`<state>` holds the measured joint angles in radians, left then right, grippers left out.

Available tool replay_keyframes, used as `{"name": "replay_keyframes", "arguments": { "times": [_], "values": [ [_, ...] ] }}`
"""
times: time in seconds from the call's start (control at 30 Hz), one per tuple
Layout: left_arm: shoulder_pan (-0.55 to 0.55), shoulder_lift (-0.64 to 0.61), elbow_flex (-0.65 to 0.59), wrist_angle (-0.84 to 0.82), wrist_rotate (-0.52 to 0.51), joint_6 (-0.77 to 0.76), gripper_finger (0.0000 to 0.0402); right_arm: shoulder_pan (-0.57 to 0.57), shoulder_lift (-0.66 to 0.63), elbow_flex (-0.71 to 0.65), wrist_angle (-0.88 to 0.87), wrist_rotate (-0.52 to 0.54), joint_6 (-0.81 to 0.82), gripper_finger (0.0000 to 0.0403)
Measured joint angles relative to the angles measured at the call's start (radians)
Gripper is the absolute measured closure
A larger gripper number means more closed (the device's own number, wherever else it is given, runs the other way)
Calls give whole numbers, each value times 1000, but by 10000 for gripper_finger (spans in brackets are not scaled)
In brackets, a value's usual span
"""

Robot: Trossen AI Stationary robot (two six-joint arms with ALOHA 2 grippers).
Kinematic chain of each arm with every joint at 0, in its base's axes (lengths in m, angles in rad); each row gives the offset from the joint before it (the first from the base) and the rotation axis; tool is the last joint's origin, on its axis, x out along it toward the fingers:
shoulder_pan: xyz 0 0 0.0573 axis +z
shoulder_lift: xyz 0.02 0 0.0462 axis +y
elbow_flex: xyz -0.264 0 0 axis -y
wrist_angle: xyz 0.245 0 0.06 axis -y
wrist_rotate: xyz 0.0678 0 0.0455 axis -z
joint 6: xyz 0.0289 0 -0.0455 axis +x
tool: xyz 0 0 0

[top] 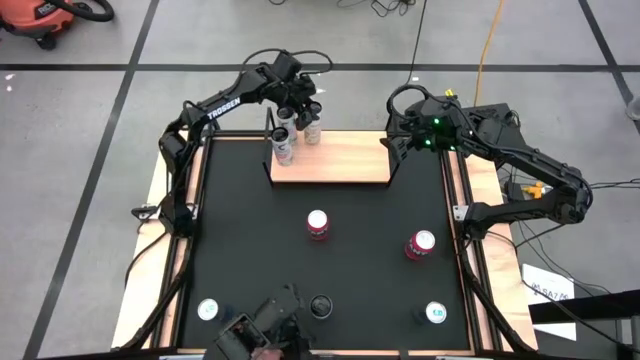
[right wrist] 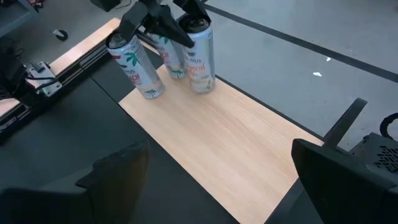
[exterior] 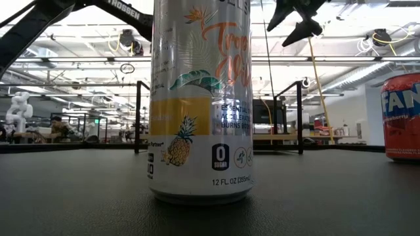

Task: Place canned beverage on shelf
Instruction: Put the top white yellow soda can on the shelf

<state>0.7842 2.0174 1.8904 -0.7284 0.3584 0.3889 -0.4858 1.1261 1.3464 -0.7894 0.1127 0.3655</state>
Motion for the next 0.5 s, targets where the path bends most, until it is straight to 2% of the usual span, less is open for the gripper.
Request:
{"name": "replay_keyframes", "arguments": {
  "times": [0.5],
  "values": [
    [-27,-1,2,-40,11,64,155,-6,46,0,25,-4,1,23]
  ]
}}
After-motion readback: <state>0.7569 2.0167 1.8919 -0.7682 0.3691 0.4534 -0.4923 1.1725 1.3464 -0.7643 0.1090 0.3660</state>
